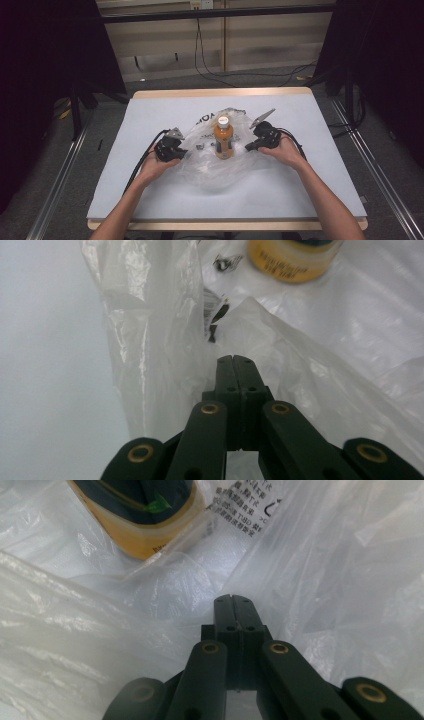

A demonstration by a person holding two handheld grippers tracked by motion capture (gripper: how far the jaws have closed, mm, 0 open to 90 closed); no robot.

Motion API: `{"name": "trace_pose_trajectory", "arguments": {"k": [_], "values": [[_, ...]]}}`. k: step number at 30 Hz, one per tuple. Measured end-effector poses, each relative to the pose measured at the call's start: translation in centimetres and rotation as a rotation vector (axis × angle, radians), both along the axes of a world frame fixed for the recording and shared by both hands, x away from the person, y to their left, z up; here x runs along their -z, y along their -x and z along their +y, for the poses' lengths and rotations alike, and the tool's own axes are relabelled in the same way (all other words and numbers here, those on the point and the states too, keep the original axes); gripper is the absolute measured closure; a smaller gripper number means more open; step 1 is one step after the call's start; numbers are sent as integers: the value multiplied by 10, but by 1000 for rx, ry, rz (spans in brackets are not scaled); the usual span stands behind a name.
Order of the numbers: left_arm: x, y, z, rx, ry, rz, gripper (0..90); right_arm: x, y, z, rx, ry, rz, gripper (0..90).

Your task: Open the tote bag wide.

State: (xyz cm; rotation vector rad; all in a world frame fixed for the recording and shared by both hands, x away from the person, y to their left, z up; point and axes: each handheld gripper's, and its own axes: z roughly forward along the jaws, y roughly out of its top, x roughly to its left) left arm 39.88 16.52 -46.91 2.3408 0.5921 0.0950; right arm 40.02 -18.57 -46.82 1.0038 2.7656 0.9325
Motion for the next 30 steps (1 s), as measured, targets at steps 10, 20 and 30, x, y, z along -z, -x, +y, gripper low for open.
{"name": "trace_pose_trajectory", "arguments": {"k": [10,20,30], "values": [[-18,9,12,-31,155,-33,900,-16,7,-1,23,-63,-74,900],[-40,19,27,-55,252,-97,900,-31,22,-16,86,-189,-167,900],[-54,32,37,-64,321,-166,886,-48,44,-36,146,-309,-278,900]]}}
